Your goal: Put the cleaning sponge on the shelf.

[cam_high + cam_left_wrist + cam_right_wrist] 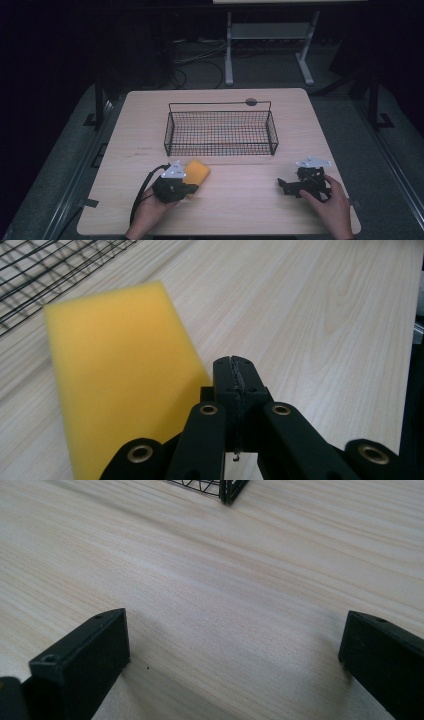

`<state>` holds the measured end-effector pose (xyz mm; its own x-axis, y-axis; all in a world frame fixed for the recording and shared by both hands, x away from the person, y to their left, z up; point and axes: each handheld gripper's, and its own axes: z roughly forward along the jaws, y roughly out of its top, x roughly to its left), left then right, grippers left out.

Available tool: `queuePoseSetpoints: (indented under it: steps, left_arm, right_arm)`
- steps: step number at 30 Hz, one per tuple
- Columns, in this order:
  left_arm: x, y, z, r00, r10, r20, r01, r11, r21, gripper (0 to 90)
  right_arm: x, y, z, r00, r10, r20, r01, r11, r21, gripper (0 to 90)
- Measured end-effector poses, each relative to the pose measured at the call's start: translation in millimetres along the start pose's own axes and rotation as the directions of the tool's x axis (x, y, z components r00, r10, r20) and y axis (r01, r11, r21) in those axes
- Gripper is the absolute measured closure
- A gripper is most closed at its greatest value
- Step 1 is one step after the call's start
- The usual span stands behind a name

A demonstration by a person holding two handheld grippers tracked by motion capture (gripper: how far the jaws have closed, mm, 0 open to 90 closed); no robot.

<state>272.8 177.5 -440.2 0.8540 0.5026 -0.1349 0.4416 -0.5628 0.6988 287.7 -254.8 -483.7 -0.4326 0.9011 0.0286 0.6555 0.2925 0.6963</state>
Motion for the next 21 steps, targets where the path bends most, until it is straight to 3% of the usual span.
queuePoseSetpoints:
  steps: [10,21]
  left_arm:
    - [10.6,-8.5,-10.9,0.9986,-0.041,-0.034,0.041,0.9991,-0.009,89.8]
    - [12.0,-9.4,-12.4,0.9988,-0.035,-0.036,0.035,0.9994,-0.001,89.8]
  right_arm:
    - [0.0,0.0,0.0,1.0000,0.001,0.000,-0.001,1.000,0.000,0.0]
    - [0.0,0.0,0.0,1.0000,0.000,0.000,0.000,1.000,0.000,0.0]
